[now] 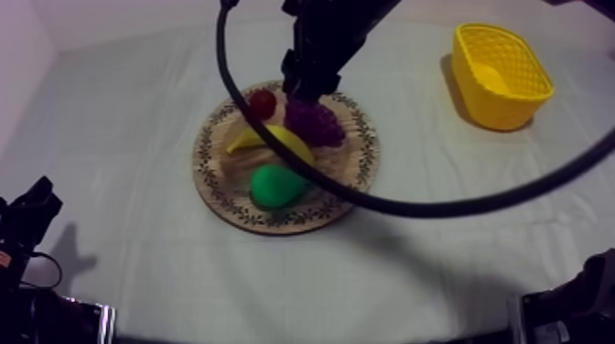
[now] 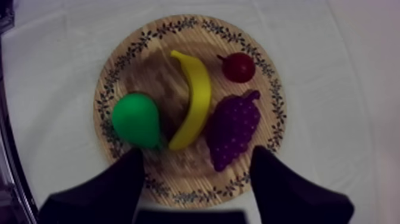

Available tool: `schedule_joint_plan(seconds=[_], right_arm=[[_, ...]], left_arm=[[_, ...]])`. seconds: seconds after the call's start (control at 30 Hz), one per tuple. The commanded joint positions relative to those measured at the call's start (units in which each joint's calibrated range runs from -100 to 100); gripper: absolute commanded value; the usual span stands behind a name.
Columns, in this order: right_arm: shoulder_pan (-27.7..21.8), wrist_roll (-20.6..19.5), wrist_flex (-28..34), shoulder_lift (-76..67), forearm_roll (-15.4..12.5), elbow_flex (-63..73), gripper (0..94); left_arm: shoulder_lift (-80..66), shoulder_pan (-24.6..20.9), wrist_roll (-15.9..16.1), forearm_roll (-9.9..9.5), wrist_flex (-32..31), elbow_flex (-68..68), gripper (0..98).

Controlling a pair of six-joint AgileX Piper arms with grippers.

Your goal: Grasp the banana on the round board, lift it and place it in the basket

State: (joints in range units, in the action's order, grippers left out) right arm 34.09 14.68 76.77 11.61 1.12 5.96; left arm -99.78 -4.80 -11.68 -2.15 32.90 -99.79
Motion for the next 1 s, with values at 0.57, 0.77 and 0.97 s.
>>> schedule_joint_plan(seconds=[0.57,0.77,0.97], right_arm=[[-0.4,1.5,-0.7,25.2,-1.9,13.5,50.3],[-0.6,2.2,0.3,31.7,-2.6,18.6,50.2],[-0.8,2.3,0.8,37.1,-2.7,24.2,50.0]], left_arm=[[0.0,0.0,0.0,-0.03,0.0,0.0,0.1],[0.0,0.0,0.0,-0.03,0.0,0.0,0.1],[0.0,0.0,0.0,-0.03,0.0,0.0,0.1]])
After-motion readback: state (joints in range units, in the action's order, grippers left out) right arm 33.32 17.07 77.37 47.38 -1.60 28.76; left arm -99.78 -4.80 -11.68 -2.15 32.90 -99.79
